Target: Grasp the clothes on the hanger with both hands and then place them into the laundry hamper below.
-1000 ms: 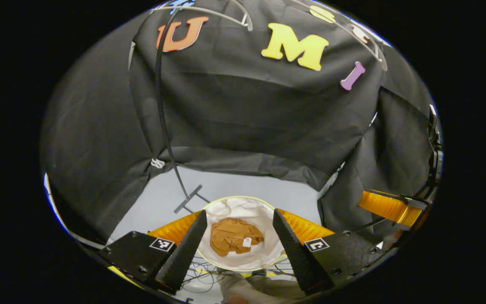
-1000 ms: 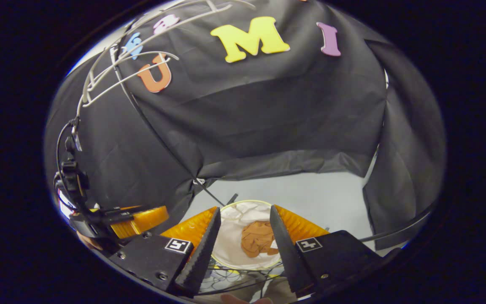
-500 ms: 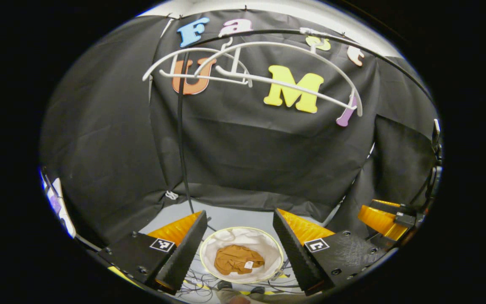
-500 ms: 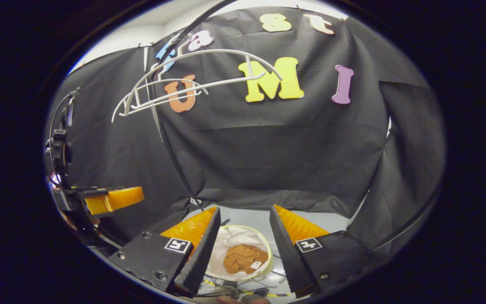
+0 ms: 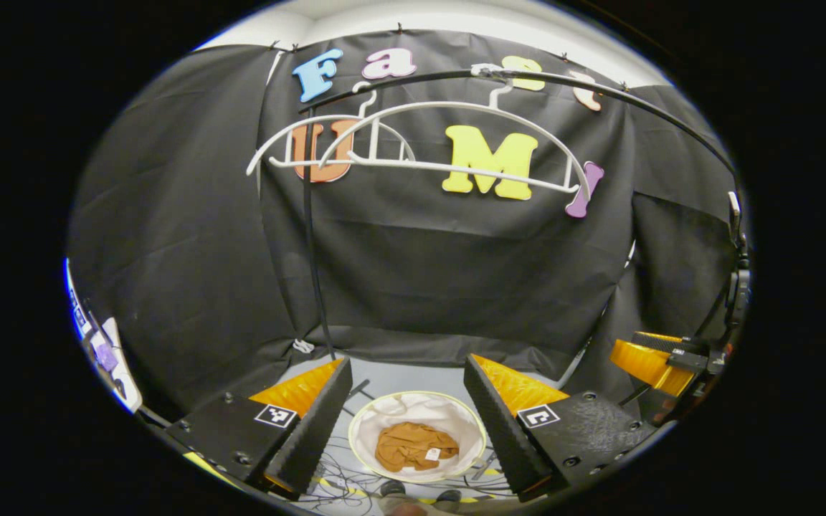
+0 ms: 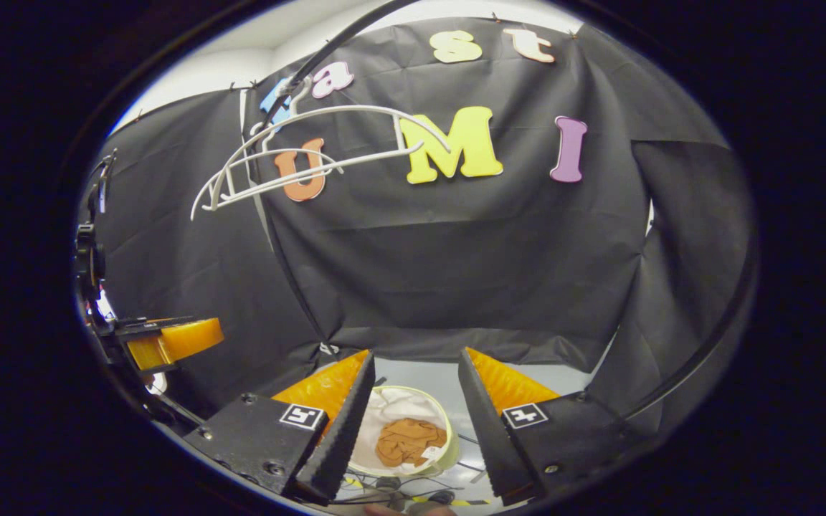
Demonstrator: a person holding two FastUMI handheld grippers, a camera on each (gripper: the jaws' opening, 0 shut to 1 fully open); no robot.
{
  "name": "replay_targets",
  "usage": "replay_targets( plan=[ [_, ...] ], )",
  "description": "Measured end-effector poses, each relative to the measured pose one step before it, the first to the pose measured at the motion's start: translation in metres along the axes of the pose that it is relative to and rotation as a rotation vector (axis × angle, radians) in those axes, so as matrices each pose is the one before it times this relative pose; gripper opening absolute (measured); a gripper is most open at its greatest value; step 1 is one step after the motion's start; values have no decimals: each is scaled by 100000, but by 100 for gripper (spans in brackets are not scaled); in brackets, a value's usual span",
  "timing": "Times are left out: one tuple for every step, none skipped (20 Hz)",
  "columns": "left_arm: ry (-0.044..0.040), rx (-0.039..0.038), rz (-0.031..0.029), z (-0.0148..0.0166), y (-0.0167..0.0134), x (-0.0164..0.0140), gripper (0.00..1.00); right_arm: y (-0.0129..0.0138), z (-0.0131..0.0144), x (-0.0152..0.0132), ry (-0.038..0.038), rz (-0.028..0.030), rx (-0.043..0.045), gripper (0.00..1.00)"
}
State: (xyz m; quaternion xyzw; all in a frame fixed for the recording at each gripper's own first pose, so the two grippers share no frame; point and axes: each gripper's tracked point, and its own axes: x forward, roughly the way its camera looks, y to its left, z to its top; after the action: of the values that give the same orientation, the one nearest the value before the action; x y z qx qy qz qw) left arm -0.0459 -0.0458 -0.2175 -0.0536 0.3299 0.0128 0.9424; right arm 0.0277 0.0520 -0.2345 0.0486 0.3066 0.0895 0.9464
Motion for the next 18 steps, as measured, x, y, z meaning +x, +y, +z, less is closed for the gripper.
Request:
replay_targets(
  plan=[
    [-826, 1099, 21, 342, -339, -101, 96, 95, 94, 177, -737, 321, 425, 77],
    [-636, 875, -243, 615, -372, -224, 96, -153, 93, 80, -675, -886, 451, 77],
    [-272, 446, -389, 317, -298, -132, 100, -127, 126, 85, -559, -843, 421, 77],
    [-371, 367, -327, 359, -107, -77, 96, -119, 60, -84, -178, -894, 557, 77],
    [-506, 413, -725, 369, -167, -12, 96, 77, 122, -53, -450, -38, 793, 77],
    [-626, 616, -620, 296, -133, -148, 96, -60, 106, 57, -394, -1154, 874, 77],
    [-857, 809, -825, 370, -73, -64, 96, -14, 222, 32, -862, -644, 621, 77],
    [-1248, 1250, -477, 551, -1, -15, 96, -264, 131, 107, -928, -1584, 550, 77],
    [-1336, 943, -941, 637, -17, -48, 96, -100, 365, 80, -1519, -1104, 397, 77],
    [-971, 711, -1198, 645, -294, 139, 100, -234, 173, 248, -1124, -1590, 390, 77],
    [-1145, 424, -1277, 621, -88, -39, 96, -160, 231, 125, -1349, -1609, 317, 77],
    [-671, 541, -1428, 483, 204, -43, 96, -170, 210, 95, -1221, -1159, 359, 77],
    [-920, 833, -1100, 478, 250, -210, 96, -92, 156, 157, -876, -1532, 673, 77],
    [-517, 943, -1253, 392, 466, -290, 96, -1, 83, -51, -625, -1065, 898, 77],
    [-254, 1269, -386, 254, 678, -383, 100, -15, 42, -24, -431, -1650, 626, 77],
    [-406, 1160, -243, 162, 846, -447, 100, -60, 185, -102, -747, -1017, -162, 77],
    [-590, 701, 100, 280, 901, -472, 89, -242, 274, 68, -496, -1909, -393, 77],
    [-257, 232, -118, 266, 918, -250, 100, -163, 128, -15, -899, -1167, -365, 77]
  ],
)
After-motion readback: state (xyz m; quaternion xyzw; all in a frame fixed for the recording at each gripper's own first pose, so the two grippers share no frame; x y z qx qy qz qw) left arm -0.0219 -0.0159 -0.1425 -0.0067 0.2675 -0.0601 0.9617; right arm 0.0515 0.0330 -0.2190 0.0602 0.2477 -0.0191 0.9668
